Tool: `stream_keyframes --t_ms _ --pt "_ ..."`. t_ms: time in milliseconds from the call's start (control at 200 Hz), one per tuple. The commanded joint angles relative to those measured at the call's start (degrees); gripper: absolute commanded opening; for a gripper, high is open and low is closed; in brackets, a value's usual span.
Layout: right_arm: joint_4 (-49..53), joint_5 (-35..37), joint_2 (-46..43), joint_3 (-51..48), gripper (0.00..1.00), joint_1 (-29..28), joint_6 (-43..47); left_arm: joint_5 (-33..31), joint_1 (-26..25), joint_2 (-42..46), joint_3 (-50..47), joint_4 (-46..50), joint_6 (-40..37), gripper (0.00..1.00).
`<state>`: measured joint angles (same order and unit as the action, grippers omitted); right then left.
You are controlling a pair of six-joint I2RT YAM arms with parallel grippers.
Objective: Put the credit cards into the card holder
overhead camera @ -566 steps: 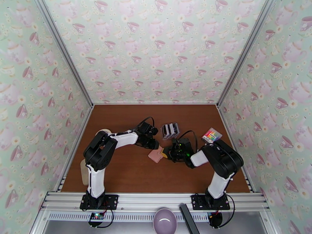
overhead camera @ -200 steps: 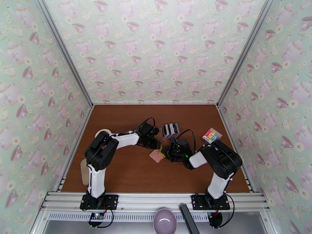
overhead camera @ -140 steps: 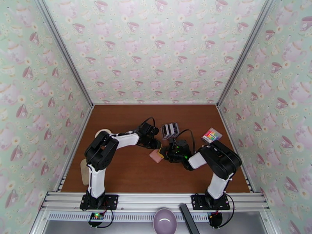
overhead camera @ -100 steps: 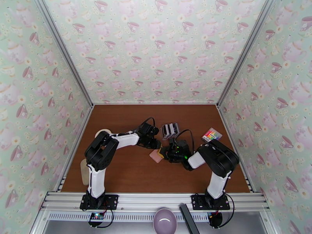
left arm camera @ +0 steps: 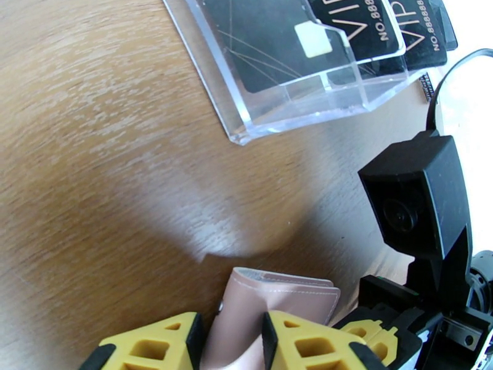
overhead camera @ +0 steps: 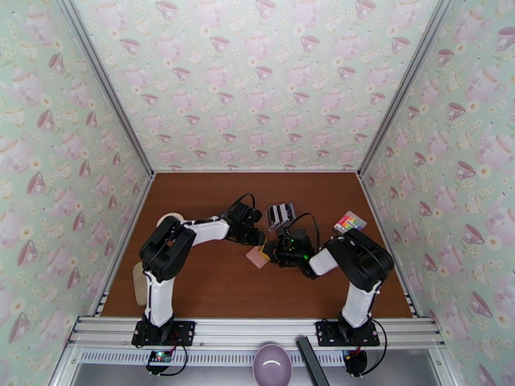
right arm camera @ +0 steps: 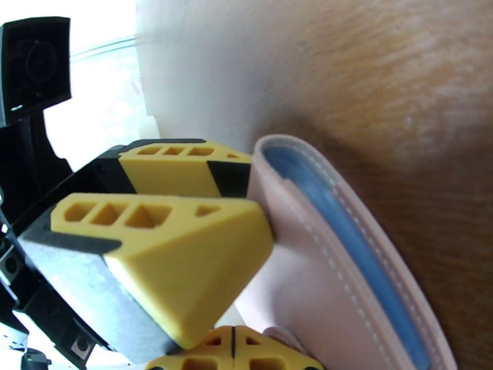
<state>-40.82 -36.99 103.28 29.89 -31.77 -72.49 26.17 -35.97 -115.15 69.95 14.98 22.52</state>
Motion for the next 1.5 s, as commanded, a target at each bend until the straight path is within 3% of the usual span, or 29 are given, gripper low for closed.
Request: stream_keyframes --t_ms 0,255,636,791,921,1017,1147,1267,1492 --pt "23.0 5.7 -0.4 4.7 0.05 -0.7 7.3 0.8 -1.9 -1.6 -1.9 -0.1 0.6 0.34" --pt "29.9 6.3 2.6 8.2 0.05 -1.8 10.1 1.7 -2.2 -2.0 -3.4 -3.1 2.2 0.34" --pt "41.3 13.9 7.3 12.3 0.05 -6.5 14.0 2.0 -3.2 -2.7 -4.5 -5.2 3.4 0.34" --pt "39.9 14.0 10.7 11.4 0.07 -7.2 13.6 2.1 -3.2 -2.6 -5.2 -6.0 4.0 0.35" --pt "30.9 10.9 11.5 8.0 0.1 -7.4 10.6 1.9 -3.1 -2.2 -5.9 -6.3 4.3 0.35" --pt "22.3 8.3 5.0 5.2 0.21 -7.4 8.6 1.6 -2.8 -1.9 -6.2 -6.2 4.4 0.35" --pt "31.4 9.4 -8.6 9.7 0.39 -7.3 13.5 1.3 -1.8 -1.3 -6.8 -6.6 5.0 0.35" --pt "47.0 14.5 -19.4 16.2 0.51 -7.3 20.0 0.9 -1.0 0.2 -8.2 -7.6 5.9 0.37" --pt "61.3 21.3 -28.9 15.2 0.56 -6.0 24.1 -1.3 1.5 7.1 -13.3 -10.1 7.4 0.46"
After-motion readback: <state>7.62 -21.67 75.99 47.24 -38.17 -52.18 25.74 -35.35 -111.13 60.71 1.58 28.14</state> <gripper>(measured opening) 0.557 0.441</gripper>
